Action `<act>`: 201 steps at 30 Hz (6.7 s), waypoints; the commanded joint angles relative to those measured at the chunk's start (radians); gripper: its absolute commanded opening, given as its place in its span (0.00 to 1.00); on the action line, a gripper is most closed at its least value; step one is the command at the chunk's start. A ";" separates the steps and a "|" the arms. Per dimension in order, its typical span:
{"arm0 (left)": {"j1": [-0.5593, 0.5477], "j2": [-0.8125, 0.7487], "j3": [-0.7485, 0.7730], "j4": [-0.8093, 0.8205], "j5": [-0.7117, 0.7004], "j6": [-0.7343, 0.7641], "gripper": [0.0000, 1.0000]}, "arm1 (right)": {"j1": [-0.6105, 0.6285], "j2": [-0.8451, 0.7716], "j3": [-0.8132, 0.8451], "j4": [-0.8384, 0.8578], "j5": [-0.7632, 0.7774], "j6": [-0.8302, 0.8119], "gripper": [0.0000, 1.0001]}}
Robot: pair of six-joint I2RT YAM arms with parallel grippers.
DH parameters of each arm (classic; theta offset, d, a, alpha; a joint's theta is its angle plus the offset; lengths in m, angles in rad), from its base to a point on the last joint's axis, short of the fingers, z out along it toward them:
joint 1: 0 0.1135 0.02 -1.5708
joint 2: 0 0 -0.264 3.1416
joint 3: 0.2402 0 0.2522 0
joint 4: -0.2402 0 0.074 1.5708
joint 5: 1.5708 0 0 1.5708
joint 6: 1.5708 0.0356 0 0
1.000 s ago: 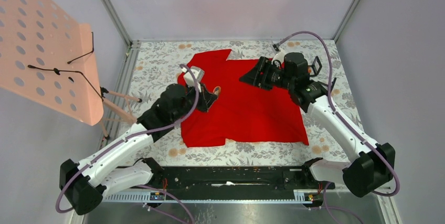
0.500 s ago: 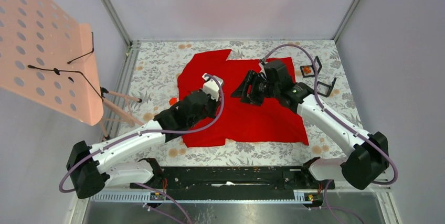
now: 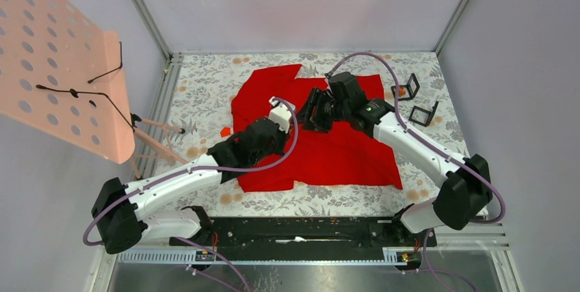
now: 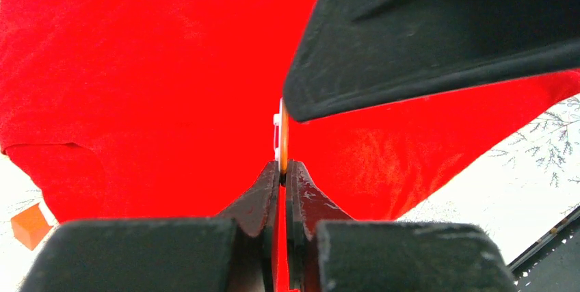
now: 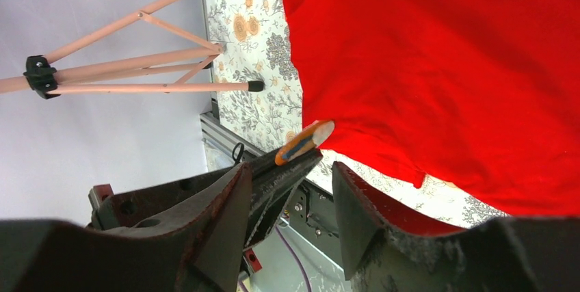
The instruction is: Pin the brooch onto the clothing
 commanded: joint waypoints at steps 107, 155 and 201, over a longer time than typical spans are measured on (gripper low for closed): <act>0.342 -0.161 -0.177 0.654 0.911 -0.725 0.00 | -0.201 -0.155 -0.214 0.719 -0.790 -0.105 0.24; 0.347 -0.158 -0.165 0.525 0.805 -0.712 0.00 | -0.153 -0.108 -0.093 0.278 -0.666 -0.347 0.37; 0.528 -0.457 -0.529 0.129 0.055 -0.638 0.00 | 0.333 0.620 0.309 0.100 0.596 -0.482 0.69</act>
